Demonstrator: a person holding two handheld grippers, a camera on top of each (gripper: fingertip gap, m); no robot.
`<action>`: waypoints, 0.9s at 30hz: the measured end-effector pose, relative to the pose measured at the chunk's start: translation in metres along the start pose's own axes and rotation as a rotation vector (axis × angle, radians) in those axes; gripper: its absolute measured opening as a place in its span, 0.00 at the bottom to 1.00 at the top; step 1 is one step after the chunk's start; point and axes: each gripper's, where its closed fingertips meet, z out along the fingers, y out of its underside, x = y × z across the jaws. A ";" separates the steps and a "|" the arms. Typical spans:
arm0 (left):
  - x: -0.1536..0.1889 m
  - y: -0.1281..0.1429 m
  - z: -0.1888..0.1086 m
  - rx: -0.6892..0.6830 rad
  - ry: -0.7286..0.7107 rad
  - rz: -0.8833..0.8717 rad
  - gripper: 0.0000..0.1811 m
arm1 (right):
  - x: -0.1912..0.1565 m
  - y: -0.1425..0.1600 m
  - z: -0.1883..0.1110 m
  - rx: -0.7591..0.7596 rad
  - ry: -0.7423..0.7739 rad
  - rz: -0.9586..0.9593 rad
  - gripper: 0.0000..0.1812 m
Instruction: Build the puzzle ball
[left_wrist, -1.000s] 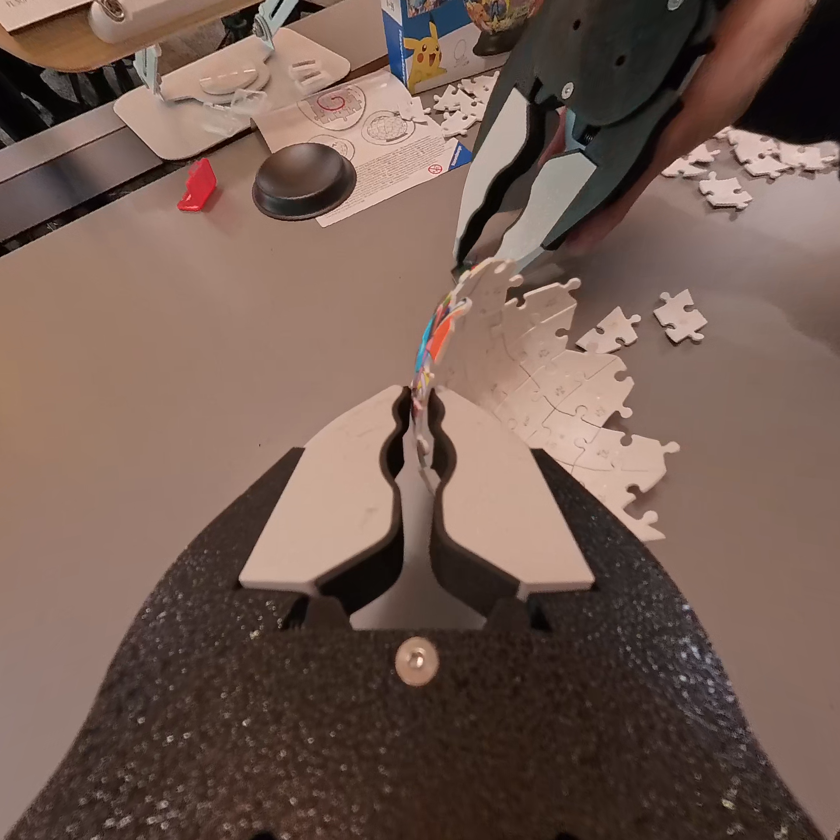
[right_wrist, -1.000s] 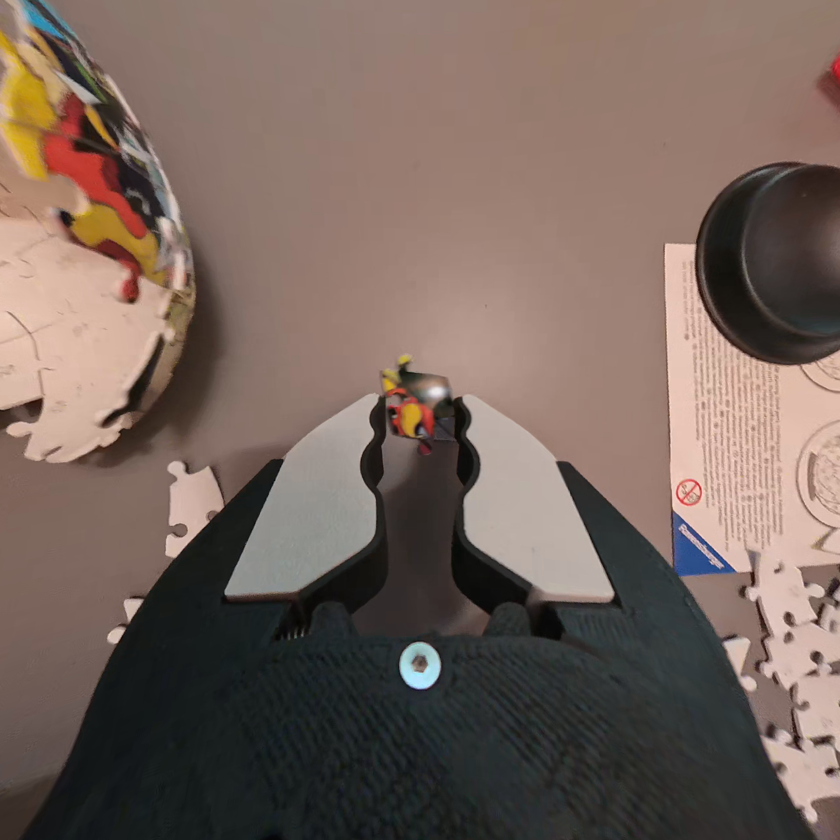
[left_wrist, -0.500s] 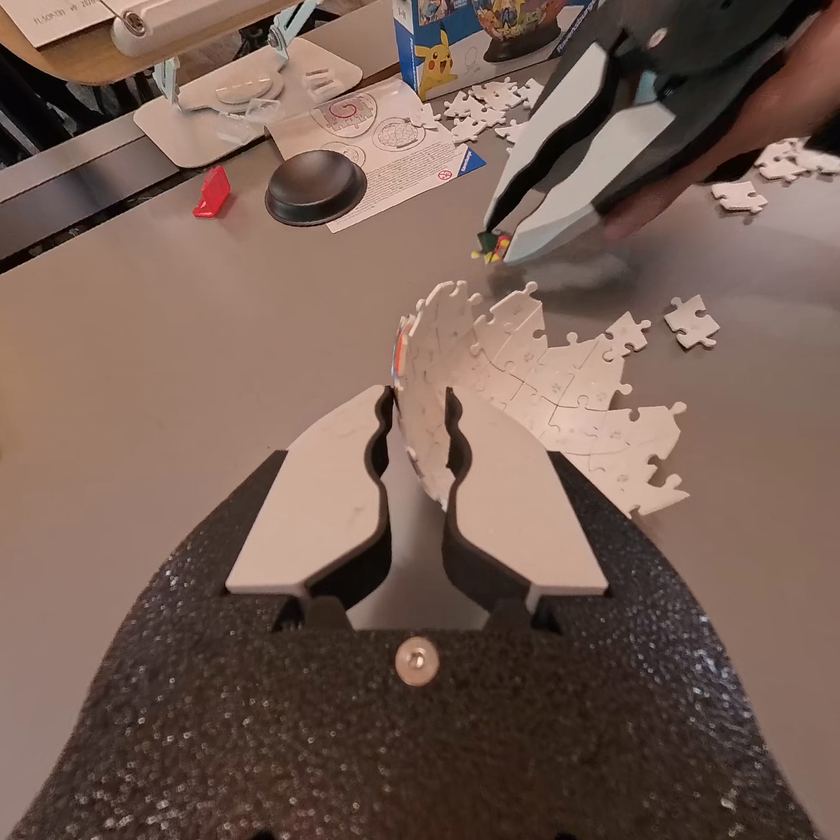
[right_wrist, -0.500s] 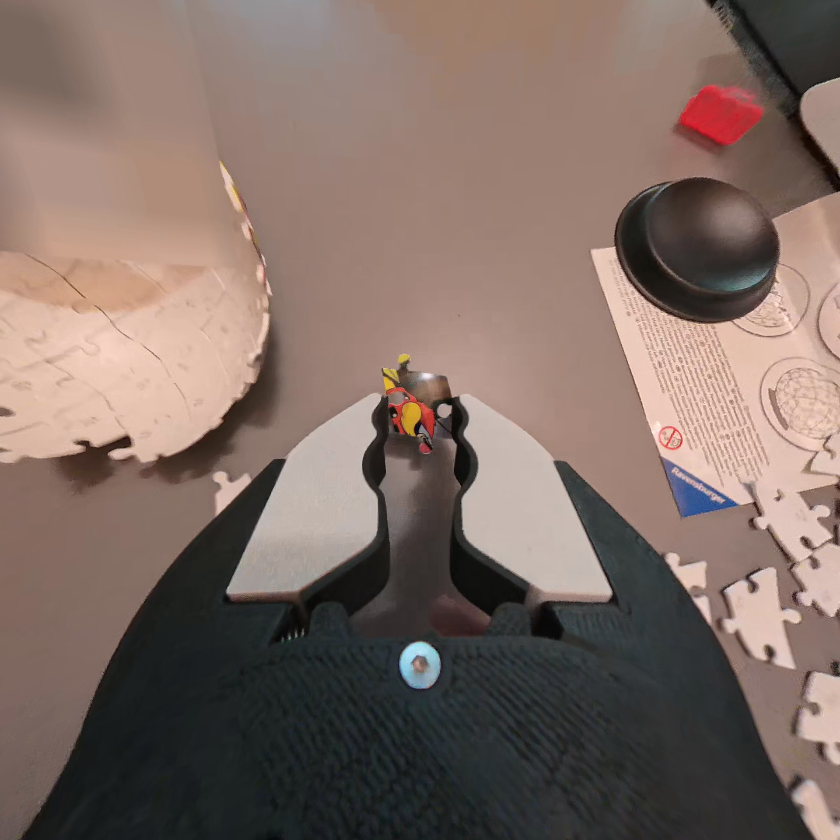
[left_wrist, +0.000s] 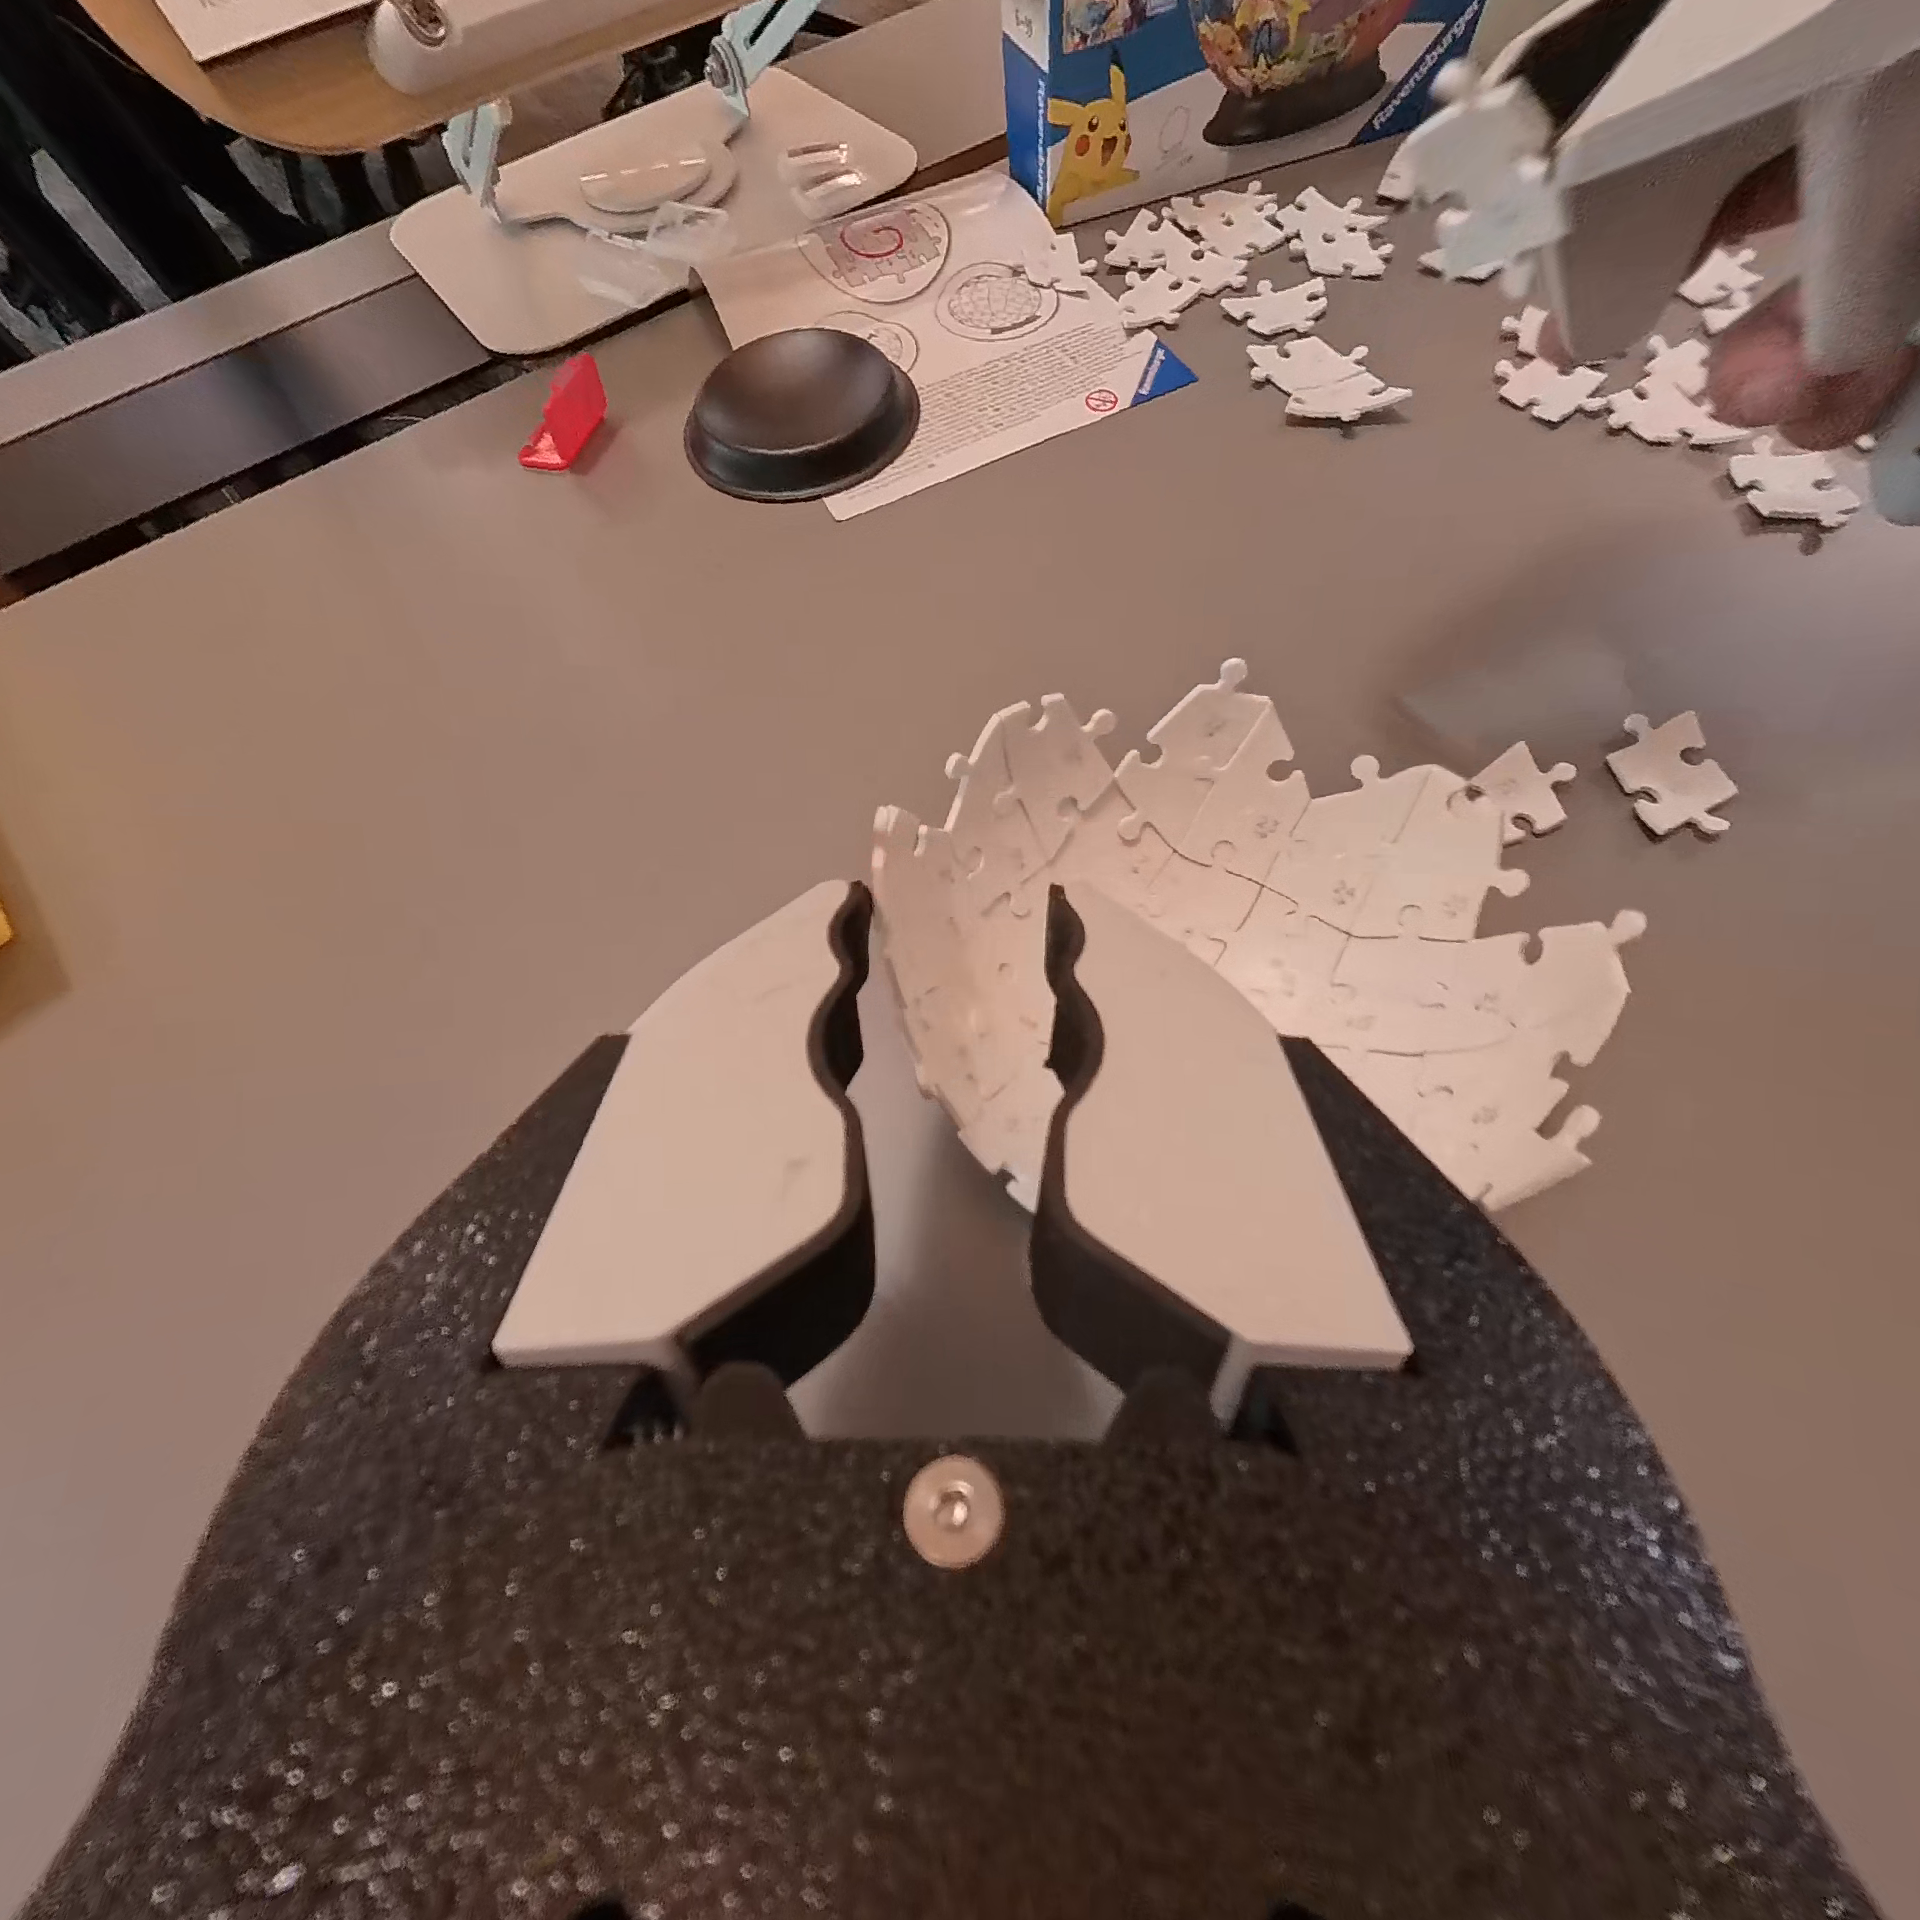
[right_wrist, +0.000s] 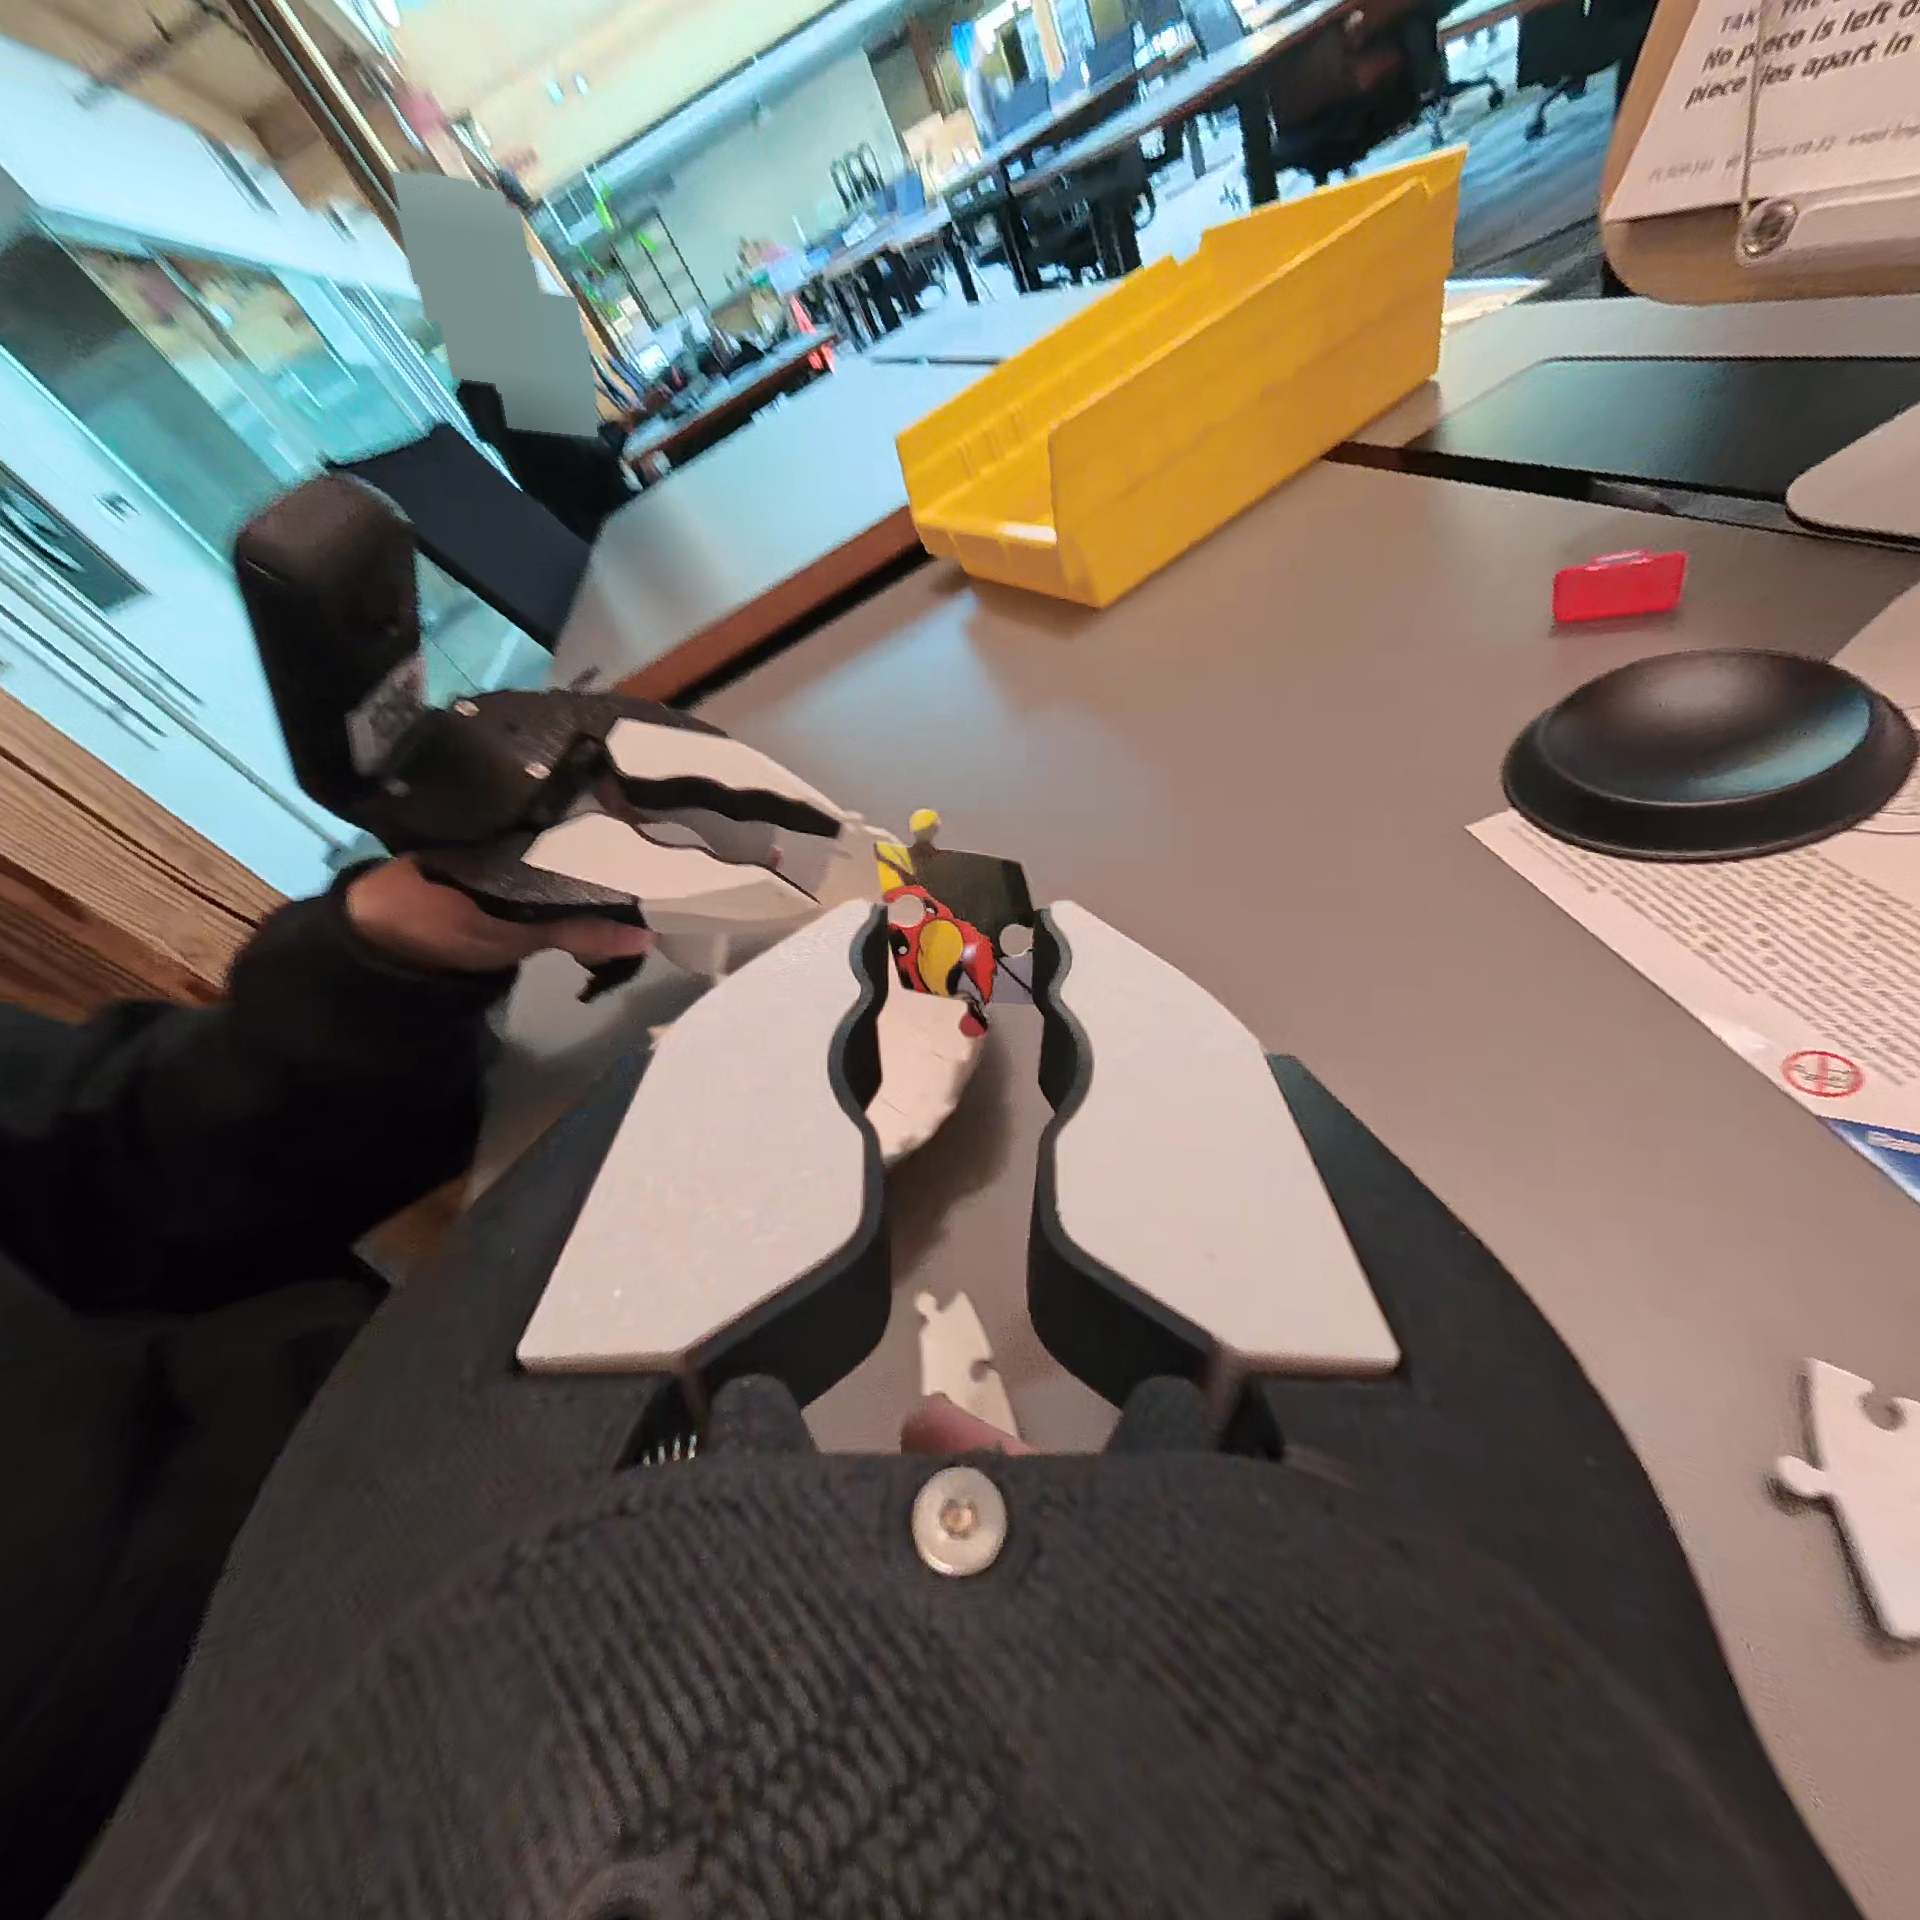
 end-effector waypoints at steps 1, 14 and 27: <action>-0.002 0.000 -0.001 0.001 -0.006 0.001 0.18 | -0.004 -0.004 -0.001 0.026 -0.021 0.027 0.15; 0.014 -0.097 -0.064 0.326 0.058 0.078 0.18 | -0.073 -0.053 -0.032 0.360 -0.671 0.562 0.15; 0.108 -0.142 -0.079 0.373 0.685 0.502 0.11 | -0.133 -0.042 -0.015 0.123 -0.752 0.440 0.15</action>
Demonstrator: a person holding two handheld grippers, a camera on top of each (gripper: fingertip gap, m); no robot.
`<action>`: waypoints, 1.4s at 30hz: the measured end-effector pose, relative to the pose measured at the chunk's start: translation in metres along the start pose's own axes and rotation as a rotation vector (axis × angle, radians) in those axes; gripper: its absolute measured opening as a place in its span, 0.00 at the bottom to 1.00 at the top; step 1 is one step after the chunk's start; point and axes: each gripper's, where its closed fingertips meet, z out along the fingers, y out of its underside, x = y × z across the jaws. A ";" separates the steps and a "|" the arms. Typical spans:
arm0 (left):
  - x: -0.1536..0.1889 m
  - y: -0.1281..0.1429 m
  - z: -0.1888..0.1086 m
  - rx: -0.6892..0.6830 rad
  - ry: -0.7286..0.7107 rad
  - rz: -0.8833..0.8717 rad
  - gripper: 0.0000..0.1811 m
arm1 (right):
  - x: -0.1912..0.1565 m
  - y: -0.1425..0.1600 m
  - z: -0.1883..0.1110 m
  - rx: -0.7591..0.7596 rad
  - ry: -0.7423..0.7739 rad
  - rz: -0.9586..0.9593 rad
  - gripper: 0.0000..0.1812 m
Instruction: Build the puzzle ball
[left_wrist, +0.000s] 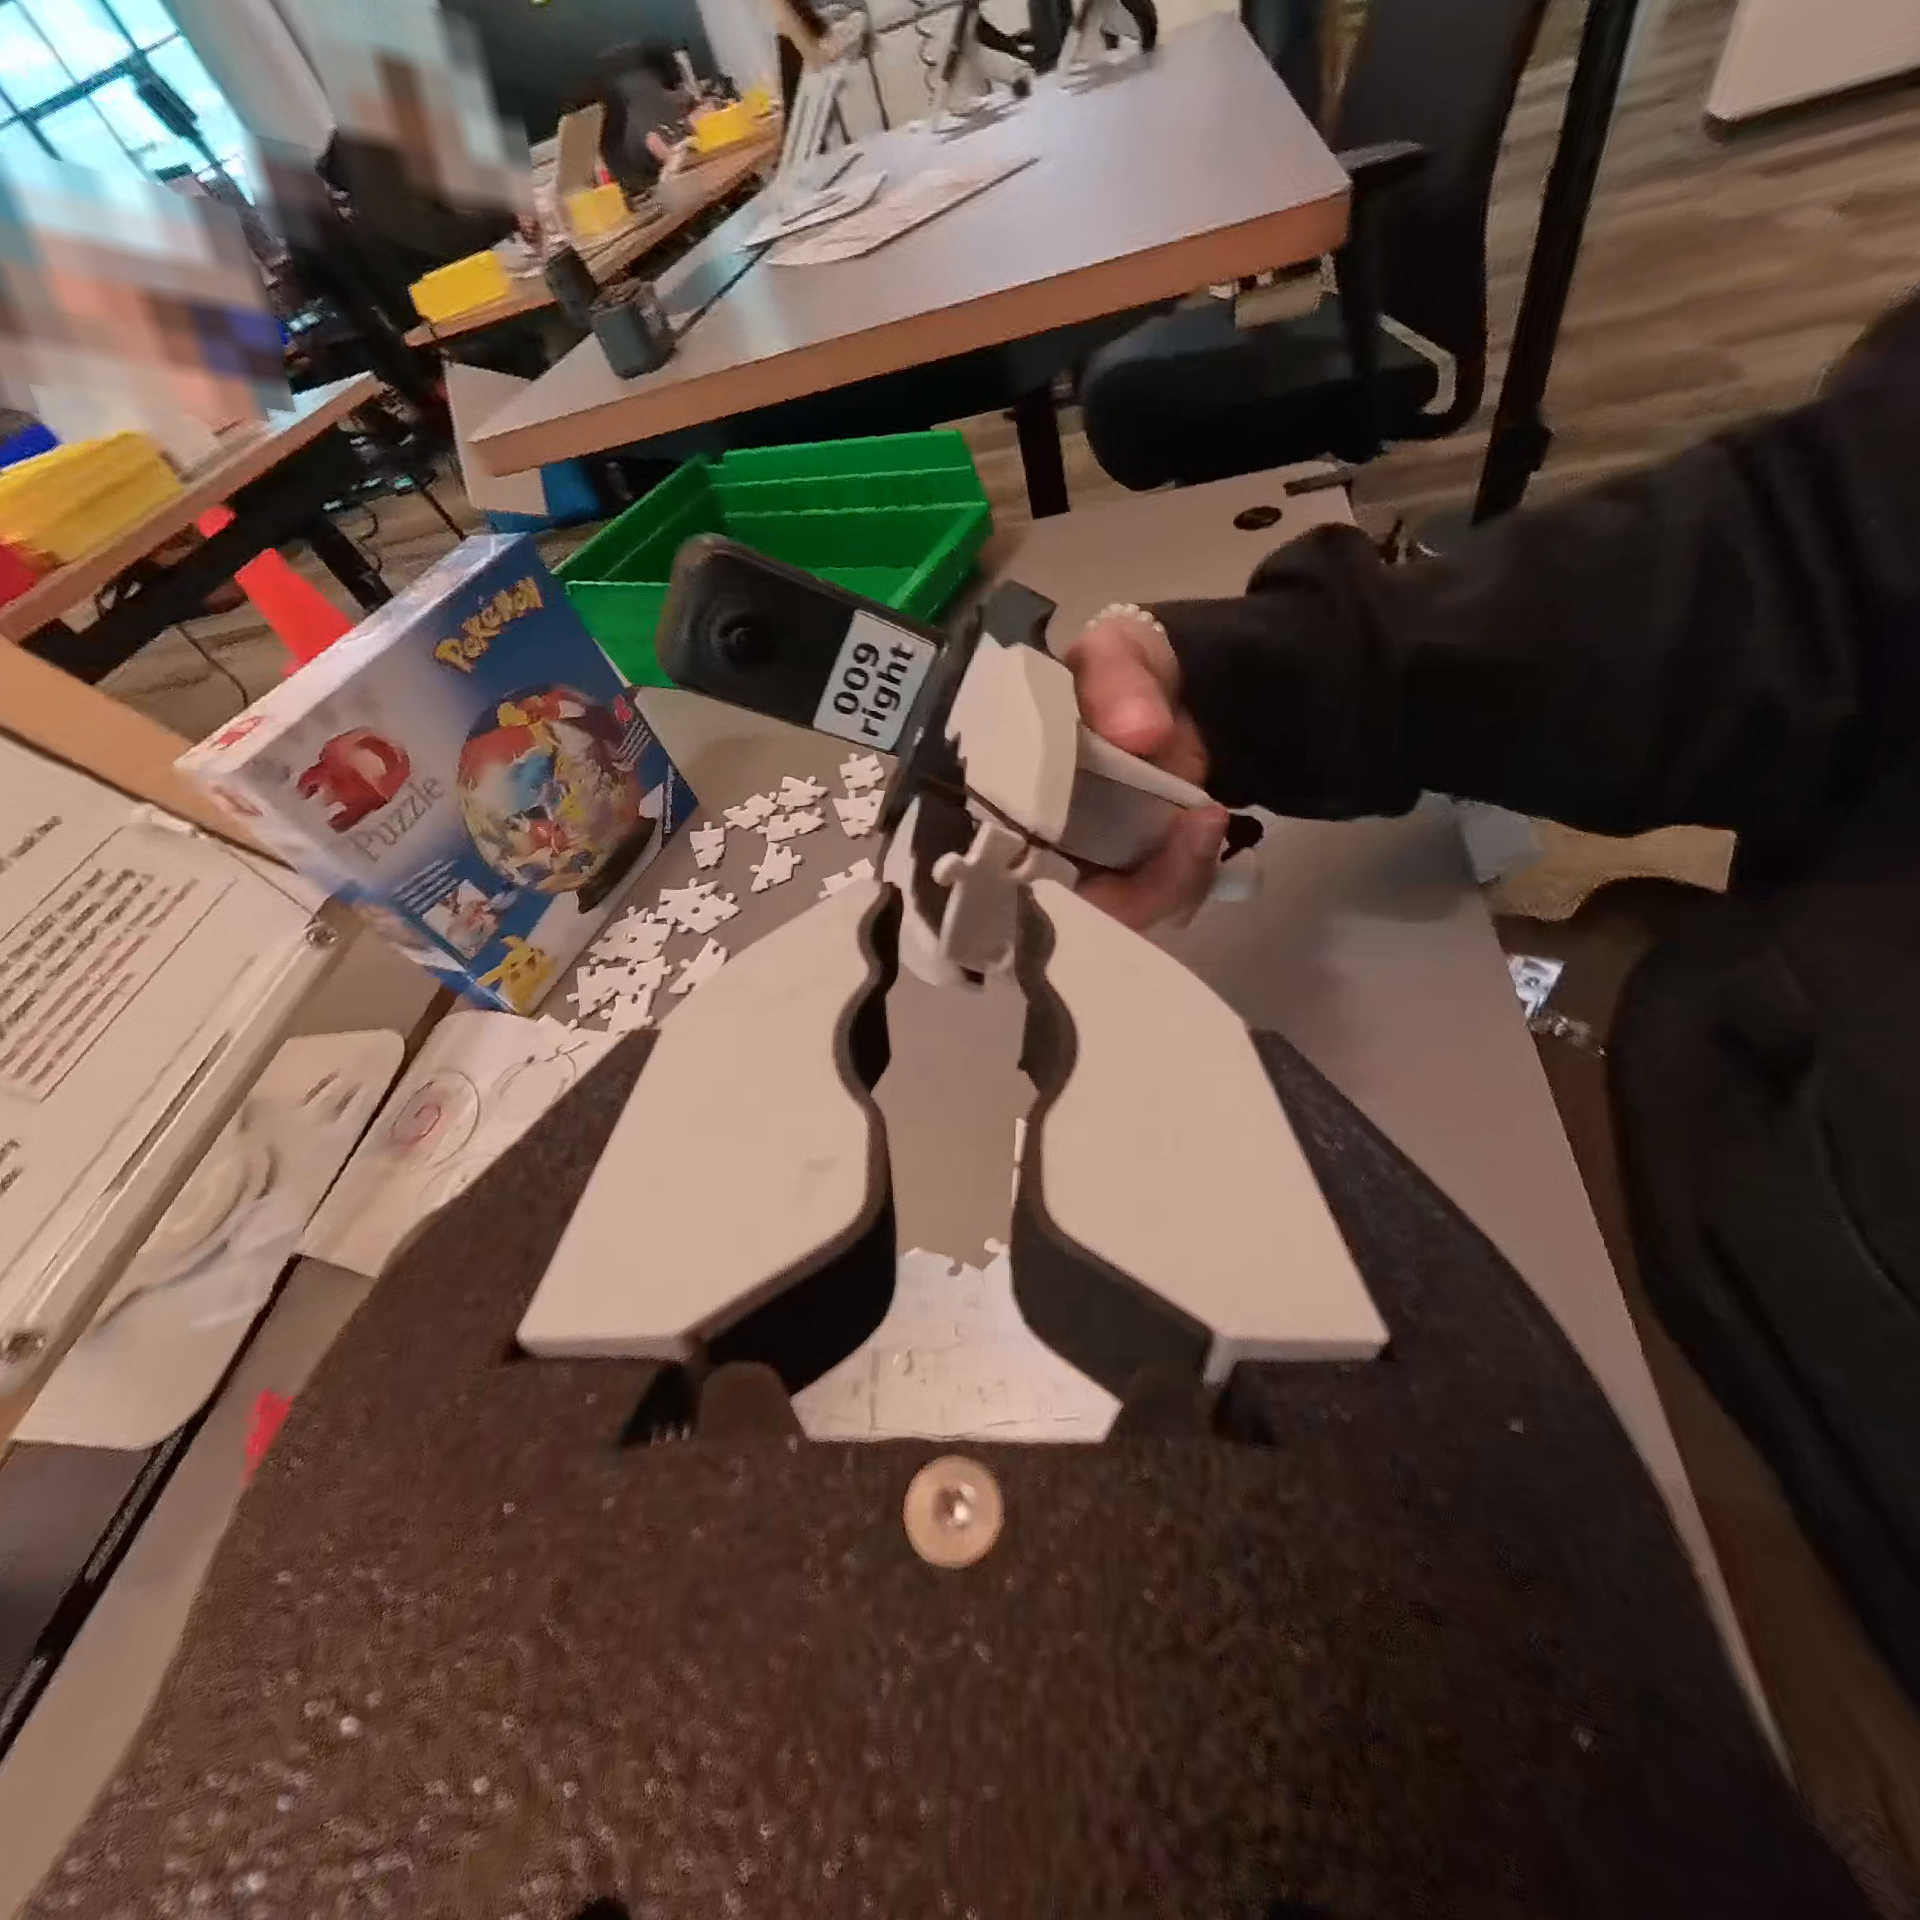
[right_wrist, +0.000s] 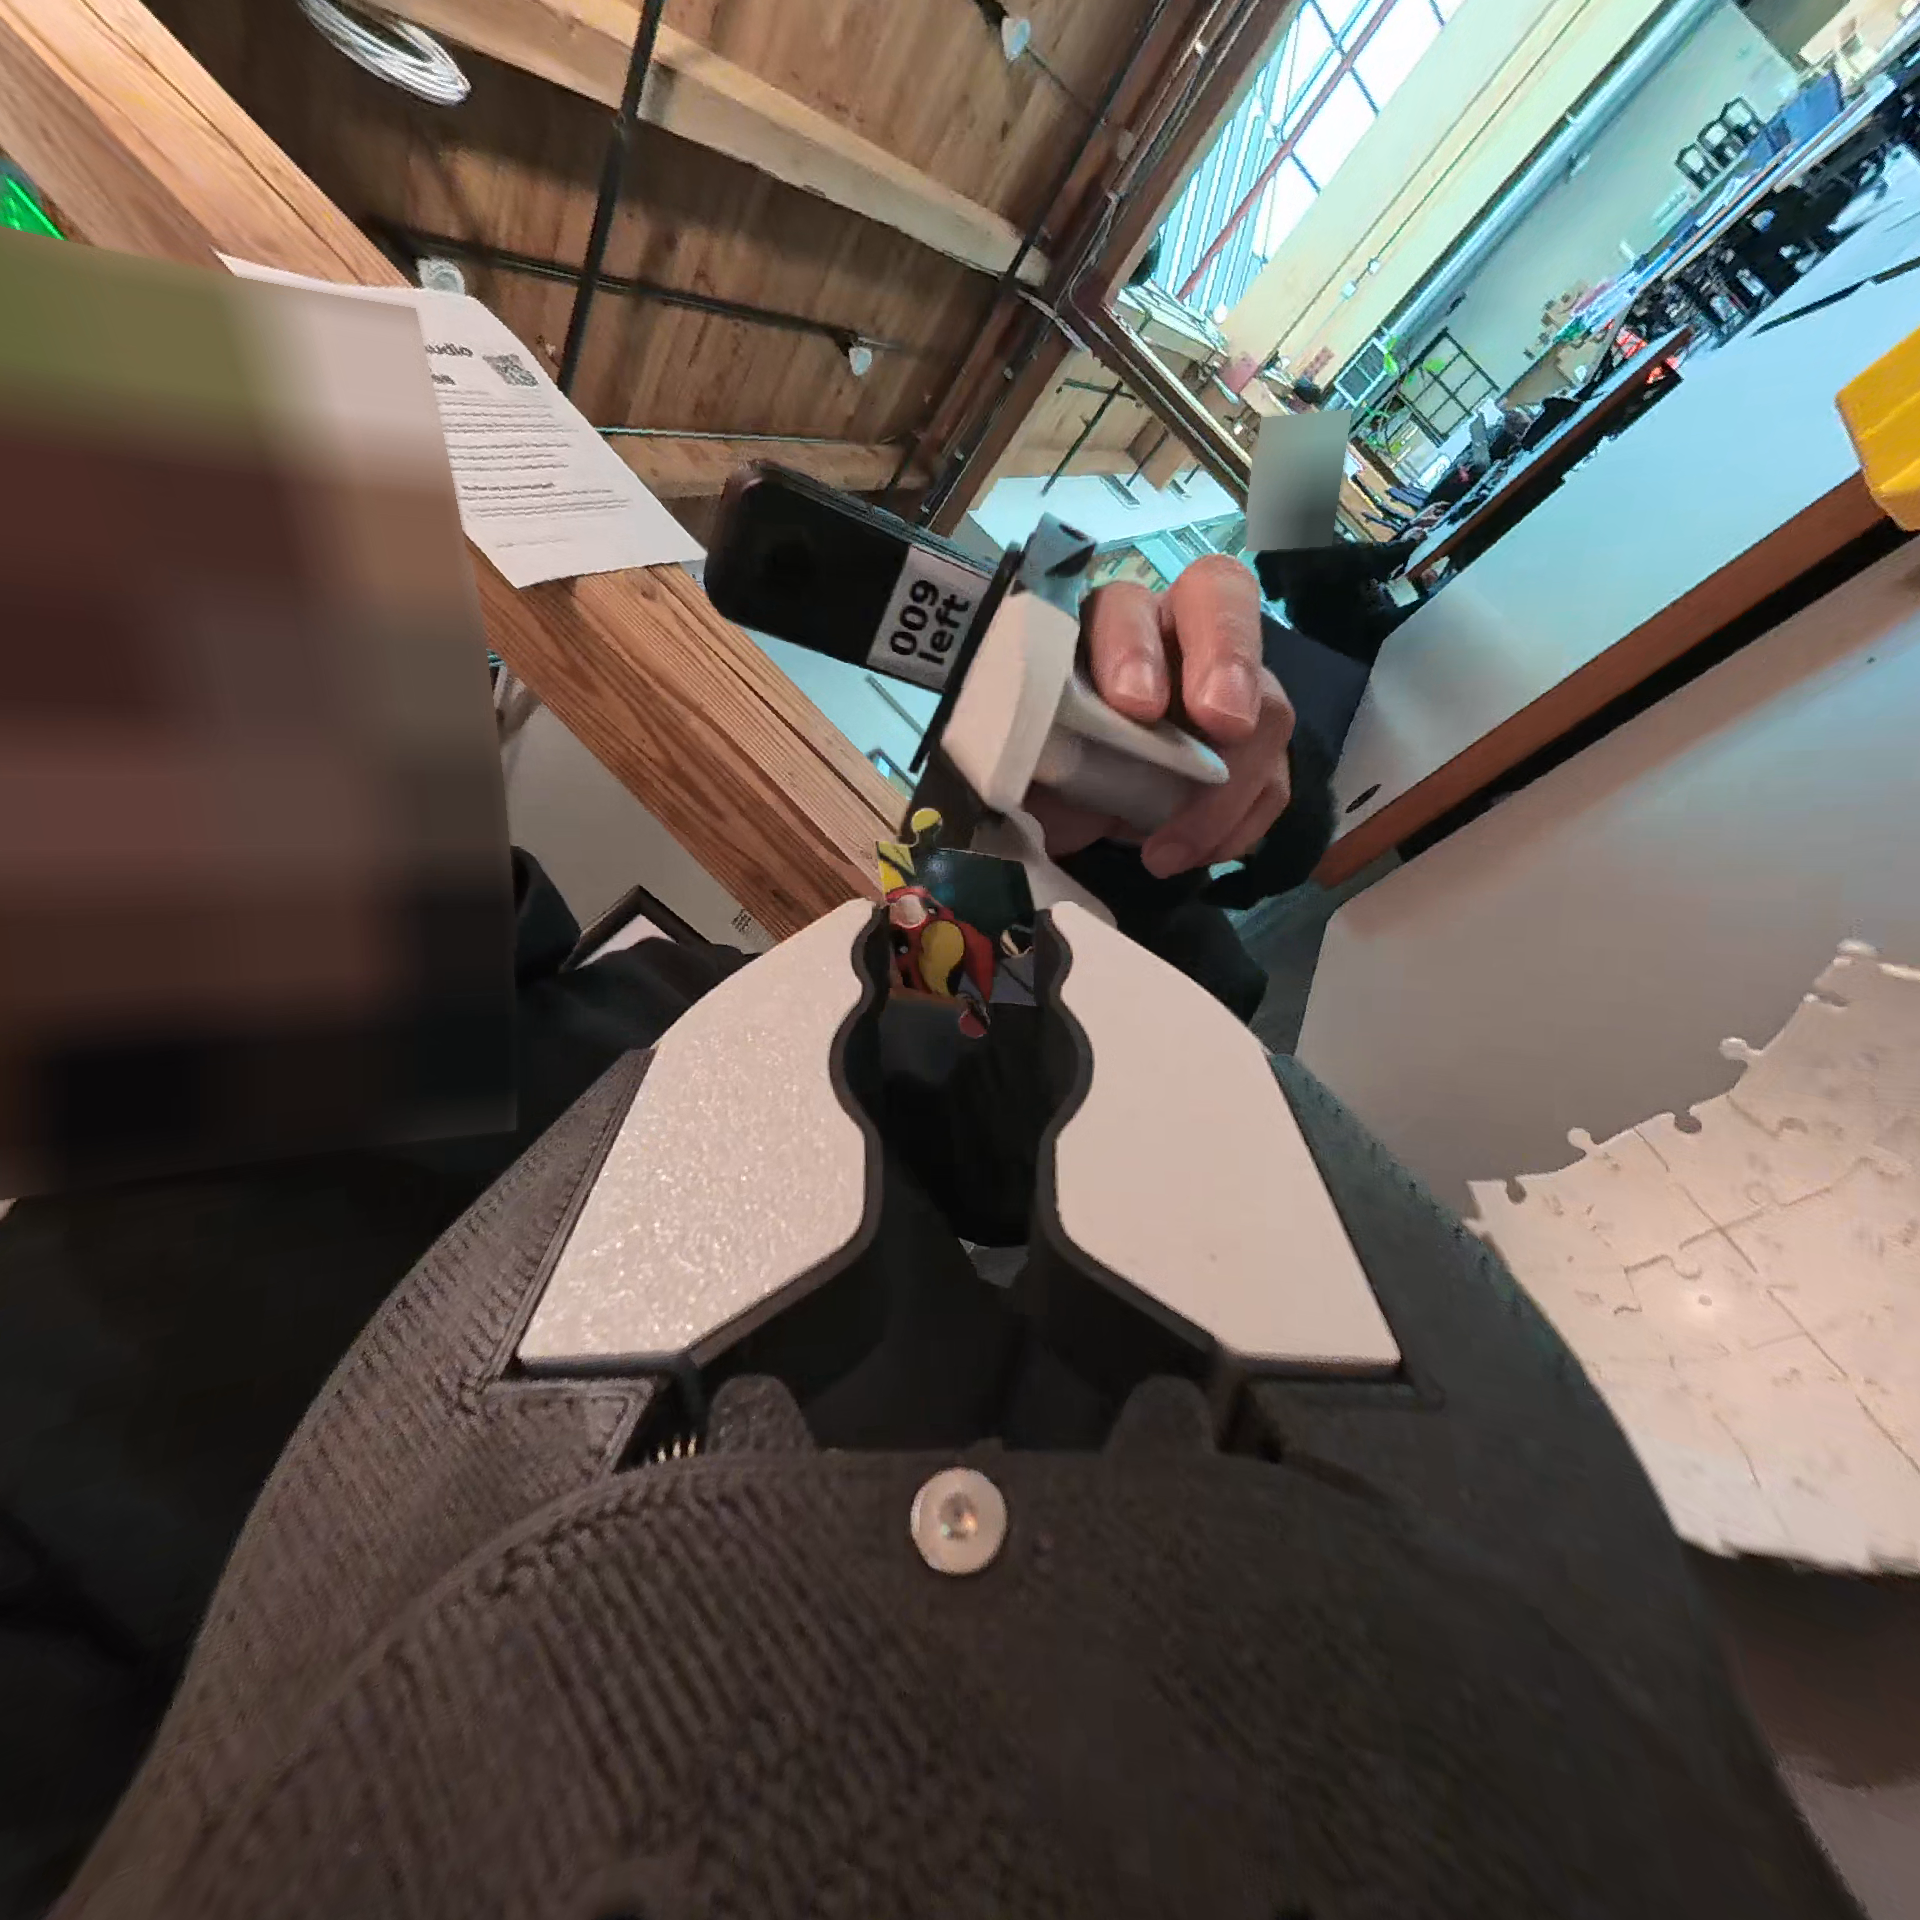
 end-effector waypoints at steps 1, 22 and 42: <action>-0.001 -0.001 0.001 -0.004 0.010 0.016 0.11 | -0.002 -0.003 0.002 -0.003 -0.002 -0.002 0.15; -0.030 0.012 -0.013 -0.022 0.076 -0.414 0.01 | 0.023 -0.043 -0.020 0.104 0.310 -0.271 0.05; -0.038 0.065 -0.012 -0.281 0.050 -0.367 0.01 | 0.074 -0.022 0.000 -0.405 0.631 -0.703 0.06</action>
